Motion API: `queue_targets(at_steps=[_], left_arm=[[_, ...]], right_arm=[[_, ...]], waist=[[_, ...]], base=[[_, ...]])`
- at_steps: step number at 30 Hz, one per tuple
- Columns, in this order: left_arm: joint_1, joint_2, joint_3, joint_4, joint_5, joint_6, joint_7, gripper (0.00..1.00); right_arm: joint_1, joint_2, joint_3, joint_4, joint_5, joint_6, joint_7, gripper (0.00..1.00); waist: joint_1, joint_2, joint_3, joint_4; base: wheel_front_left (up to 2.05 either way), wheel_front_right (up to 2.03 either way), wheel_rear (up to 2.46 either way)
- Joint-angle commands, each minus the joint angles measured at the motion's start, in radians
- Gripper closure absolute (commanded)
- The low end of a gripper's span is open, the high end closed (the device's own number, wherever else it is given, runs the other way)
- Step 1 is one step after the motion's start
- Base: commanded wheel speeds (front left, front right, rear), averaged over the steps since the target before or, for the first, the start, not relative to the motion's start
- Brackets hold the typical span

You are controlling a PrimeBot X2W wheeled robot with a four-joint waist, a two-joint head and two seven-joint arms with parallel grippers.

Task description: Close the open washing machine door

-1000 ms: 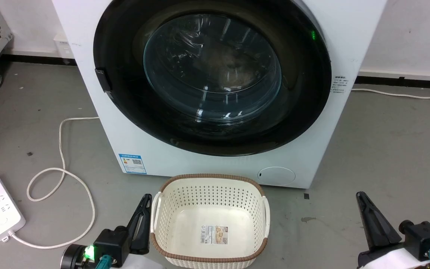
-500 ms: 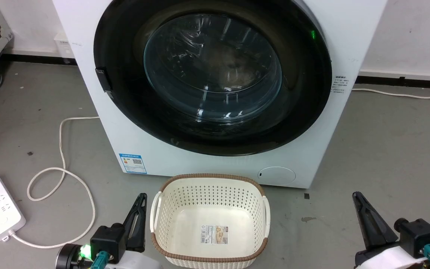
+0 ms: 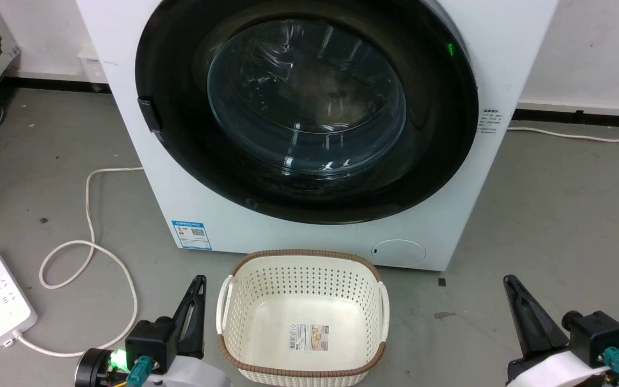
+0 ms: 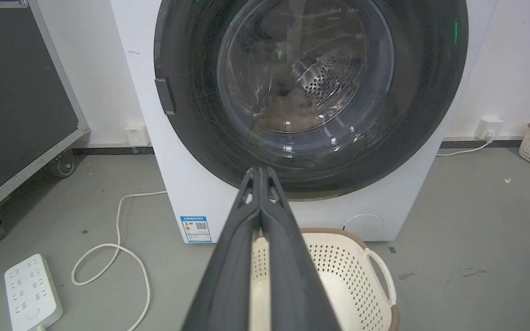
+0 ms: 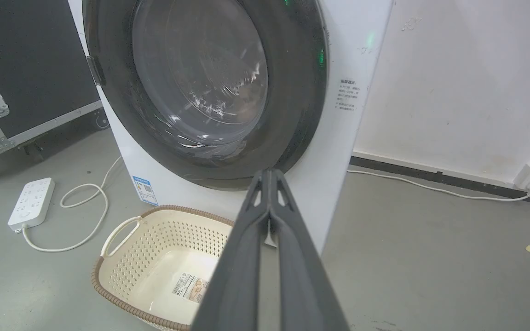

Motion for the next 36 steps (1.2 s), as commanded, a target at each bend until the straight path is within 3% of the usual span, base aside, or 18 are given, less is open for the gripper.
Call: queue_targets(at_steps=[1, 36], left_arm=[[-0.009, -0.004, 0.008, -0.004, 0.008, 0.001, 0.009, 1.00], [-0.019, -0.014, 0.063, -0.027, 0.036, 0.002, 0.087, 1.00]], right_arm=[[-0.013, 0.007, 0.002, -0.008, -0.008, 0.000, 0.004, 1.00], [-0.024, 0.031, 0.007, -0.039, -0.042, -0.001, 0.082, 1.00]], waist=[[0.0000, 0.0000, 0.000, 0.000], [0.0000, 0.0000, 0.002, 0.003]], base=[[0.00, 0.00, 0.00], [0.00, 0.00, 0.00]])
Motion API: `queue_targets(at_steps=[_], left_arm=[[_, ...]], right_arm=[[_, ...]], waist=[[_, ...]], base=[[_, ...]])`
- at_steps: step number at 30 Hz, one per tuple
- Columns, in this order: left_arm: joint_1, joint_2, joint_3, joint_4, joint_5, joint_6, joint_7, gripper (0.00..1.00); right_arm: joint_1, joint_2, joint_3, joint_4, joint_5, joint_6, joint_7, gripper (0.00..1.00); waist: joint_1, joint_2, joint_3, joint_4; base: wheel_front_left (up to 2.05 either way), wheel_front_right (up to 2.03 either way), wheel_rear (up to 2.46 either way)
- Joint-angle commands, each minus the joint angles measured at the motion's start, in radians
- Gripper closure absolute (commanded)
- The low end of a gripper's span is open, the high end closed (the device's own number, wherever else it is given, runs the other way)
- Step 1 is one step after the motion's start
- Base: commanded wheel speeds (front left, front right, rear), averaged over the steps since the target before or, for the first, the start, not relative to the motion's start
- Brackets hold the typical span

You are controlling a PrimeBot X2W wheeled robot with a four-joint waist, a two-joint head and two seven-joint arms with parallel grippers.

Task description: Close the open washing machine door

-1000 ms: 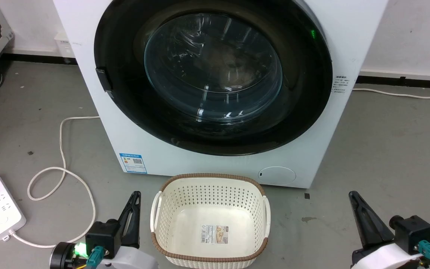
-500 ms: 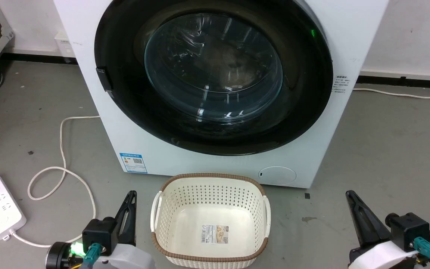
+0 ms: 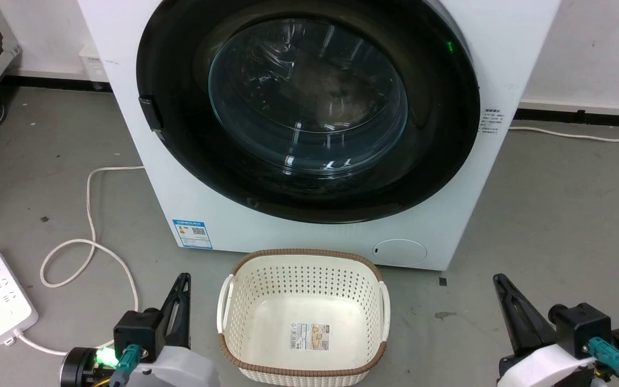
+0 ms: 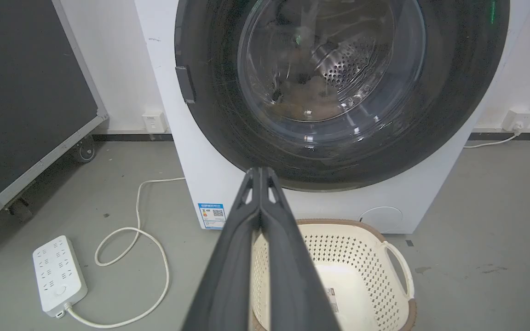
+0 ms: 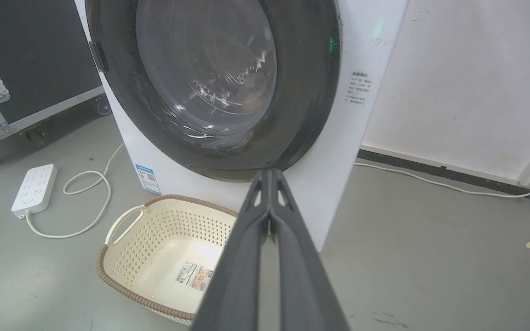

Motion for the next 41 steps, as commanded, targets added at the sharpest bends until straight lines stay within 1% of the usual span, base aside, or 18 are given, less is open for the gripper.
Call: queue_targets(at_steps=[1, 25, 41], left_arm=[[-0.013, -0.001, 0.007, -0.005, 0.010, 0.002, 0.003, 1.00], [-0.020, -0.008, 0.042, -0.019, 0.027, 0.003, 0.052, 1.00], [-0.020, -0.008, 0.042, -0.019, 0.027, 0.003, 0.052, 1.00]], right_arm=[[-0.018, 0.006, 0.000, -0.008, -0.006, -0.001, 0.003, 1.00], [-0.026, 0.022, 0.004, -0.027, -0.028, -0.001, 0.053, 1.00], [-0.026, 0.022, 0.004, -0.027, -0.028, -0.001, 0.053, 1.00]], waist=[[0.0000, 0.0000, 0.000, 0.000], [0.0000, 0.0000, 0.001, 0.002], [0.0000, 0.0000, 0.001, 0.002]], base=[[0.00, 0.00, 0.00], [0.00, 0.00, 0.00], [0.00, 0.00, 0.00]])
